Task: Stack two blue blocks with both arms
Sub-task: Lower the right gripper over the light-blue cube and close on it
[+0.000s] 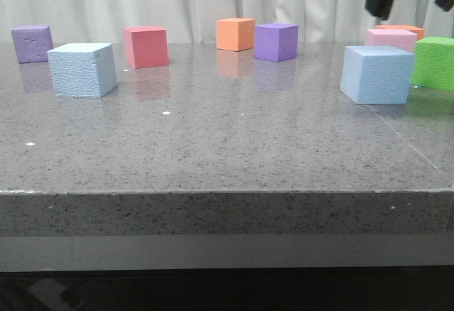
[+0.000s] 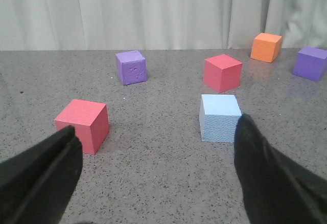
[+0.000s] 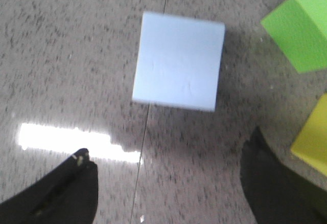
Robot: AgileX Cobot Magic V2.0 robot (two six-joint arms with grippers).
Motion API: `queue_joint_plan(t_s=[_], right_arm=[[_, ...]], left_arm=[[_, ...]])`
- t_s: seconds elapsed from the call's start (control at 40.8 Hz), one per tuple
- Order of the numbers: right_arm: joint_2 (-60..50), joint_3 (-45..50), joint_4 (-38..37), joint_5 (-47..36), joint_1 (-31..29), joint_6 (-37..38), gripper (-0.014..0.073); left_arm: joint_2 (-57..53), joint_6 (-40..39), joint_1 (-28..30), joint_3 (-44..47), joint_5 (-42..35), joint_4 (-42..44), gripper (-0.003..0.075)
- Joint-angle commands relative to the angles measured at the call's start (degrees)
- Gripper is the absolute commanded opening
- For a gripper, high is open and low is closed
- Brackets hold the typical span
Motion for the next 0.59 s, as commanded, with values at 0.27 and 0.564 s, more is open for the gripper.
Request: queue_joint_plan(t_s=[0.27, 0.564], right_arm=[[8.2, -9.7, -0.9, -3.4, -2.3, 4.6, 0.0582], [13.1, -9.7, 2.0, -5.8, -3.9, 5.1, 0.0582]], left_arm=[[0.9, -0.1, 0.0, -1.6, -4.6, 0.0, 0.0596], [0.9, -0.1, 0.0, -1.6, -4.7, 0.0, 0.0596]])
